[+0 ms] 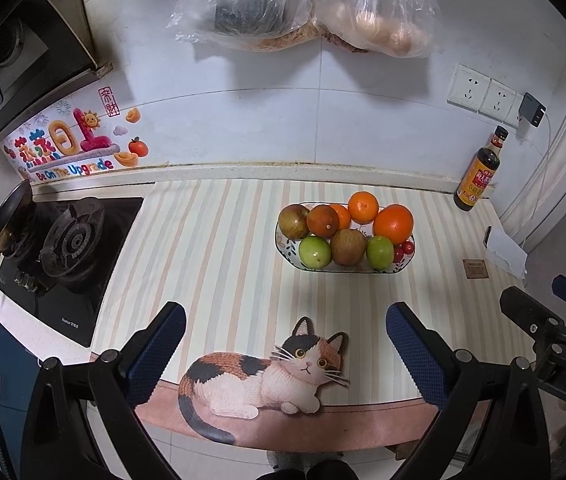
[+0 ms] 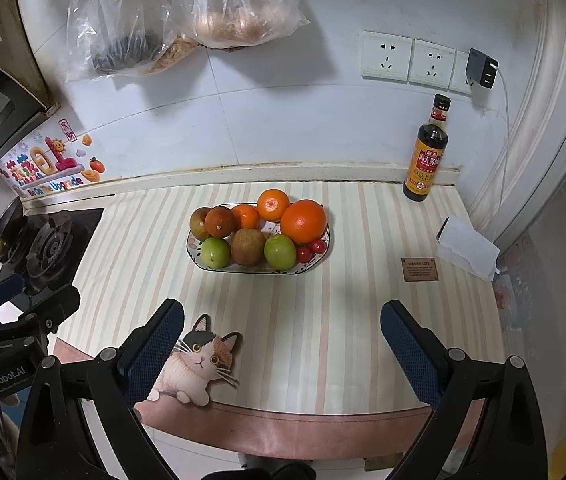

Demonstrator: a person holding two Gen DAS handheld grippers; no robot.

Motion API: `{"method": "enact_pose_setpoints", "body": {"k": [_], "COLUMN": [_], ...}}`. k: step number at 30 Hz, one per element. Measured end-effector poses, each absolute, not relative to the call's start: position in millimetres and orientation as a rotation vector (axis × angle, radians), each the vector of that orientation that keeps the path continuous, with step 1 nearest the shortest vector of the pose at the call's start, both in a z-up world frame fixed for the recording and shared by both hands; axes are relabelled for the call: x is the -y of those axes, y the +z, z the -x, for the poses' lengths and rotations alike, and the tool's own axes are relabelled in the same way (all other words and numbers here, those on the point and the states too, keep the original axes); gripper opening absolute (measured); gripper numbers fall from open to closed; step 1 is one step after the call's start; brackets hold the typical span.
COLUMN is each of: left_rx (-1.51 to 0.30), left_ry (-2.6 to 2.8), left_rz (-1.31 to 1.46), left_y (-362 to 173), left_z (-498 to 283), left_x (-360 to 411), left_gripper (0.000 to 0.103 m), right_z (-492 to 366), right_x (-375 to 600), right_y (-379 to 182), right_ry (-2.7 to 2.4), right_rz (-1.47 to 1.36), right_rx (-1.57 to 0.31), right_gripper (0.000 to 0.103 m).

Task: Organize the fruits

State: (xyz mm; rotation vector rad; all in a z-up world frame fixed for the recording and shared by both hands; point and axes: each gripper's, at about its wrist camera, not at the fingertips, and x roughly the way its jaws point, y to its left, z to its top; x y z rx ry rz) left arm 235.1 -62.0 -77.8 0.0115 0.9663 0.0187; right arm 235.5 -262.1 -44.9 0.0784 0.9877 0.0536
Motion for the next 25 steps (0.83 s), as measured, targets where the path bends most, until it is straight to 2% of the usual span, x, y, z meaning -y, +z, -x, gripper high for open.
{"method": "enact_pose_setpoints", "body": {"k": [25], "left_rx": [-0.945], "left_ry": [0.029], "left_rz": [-0.027], "left_y": [-75], "left_z": [-222], "left_x": [62], "left_gripper": [0.103], "right_z": [-224], "right_x": [266], "right_y": [-42], "right_ry": [0.02], "right_rz": [-0.063], "right_rx": [-0.986], "right_gripper": [0.101]}}
